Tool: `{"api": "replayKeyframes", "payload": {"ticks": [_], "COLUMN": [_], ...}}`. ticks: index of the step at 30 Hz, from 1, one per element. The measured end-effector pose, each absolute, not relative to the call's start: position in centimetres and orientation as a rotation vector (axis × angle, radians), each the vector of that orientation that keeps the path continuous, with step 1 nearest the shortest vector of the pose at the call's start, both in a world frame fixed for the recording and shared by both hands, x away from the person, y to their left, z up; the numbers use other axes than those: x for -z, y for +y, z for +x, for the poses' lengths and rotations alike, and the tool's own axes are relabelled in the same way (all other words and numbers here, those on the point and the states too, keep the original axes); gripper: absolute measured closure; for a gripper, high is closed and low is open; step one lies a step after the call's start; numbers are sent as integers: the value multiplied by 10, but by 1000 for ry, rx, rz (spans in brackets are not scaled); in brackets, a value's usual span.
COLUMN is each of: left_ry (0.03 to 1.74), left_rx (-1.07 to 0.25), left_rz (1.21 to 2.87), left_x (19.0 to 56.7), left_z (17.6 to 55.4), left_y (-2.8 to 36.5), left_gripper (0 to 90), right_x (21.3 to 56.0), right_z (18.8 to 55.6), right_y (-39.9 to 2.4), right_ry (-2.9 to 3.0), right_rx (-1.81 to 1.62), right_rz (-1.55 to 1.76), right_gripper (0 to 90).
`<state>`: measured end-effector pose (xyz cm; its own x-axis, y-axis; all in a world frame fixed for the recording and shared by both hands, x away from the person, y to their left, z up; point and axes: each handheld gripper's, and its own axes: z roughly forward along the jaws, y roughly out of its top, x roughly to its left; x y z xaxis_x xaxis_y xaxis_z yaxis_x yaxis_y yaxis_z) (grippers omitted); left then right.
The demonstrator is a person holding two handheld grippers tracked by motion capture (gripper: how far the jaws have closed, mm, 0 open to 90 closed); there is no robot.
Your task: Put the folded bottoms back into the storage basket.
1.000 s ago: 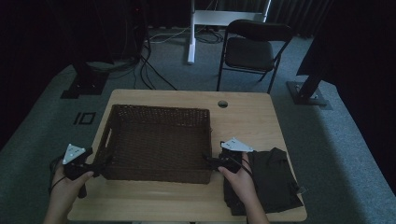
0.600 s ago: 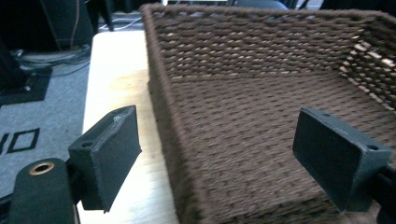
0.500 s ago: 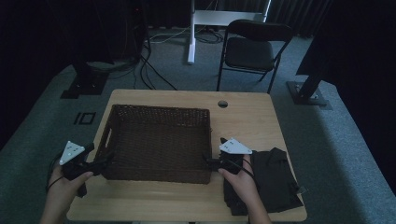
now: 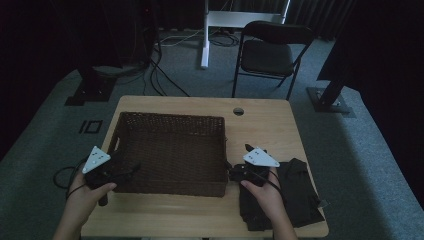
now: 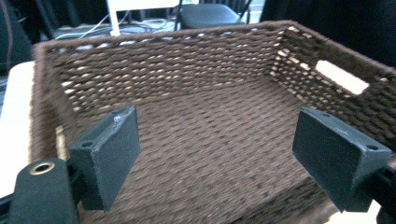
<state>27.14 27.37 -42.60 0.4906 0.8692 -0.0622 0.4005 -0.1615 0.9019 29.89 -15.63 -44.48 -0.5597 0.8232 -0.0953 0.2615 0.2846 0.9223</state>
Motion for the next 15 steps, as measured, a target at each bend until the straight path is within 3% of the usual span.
{"api": "replayKeyframes", "payload": {"ticks": [15], "left_ry": [963], "left_rx": [-563], "left_rz": [1807], "left_x": [417], "left_z": [282], "left_y": [227], "left_gripper": [154], "right_x": [441], "right_z": [291], "right_y": [-184], "right_ry": [1939], "right_rx": [-1253], "right_rz": [1005], "right_gripper": [114]}}
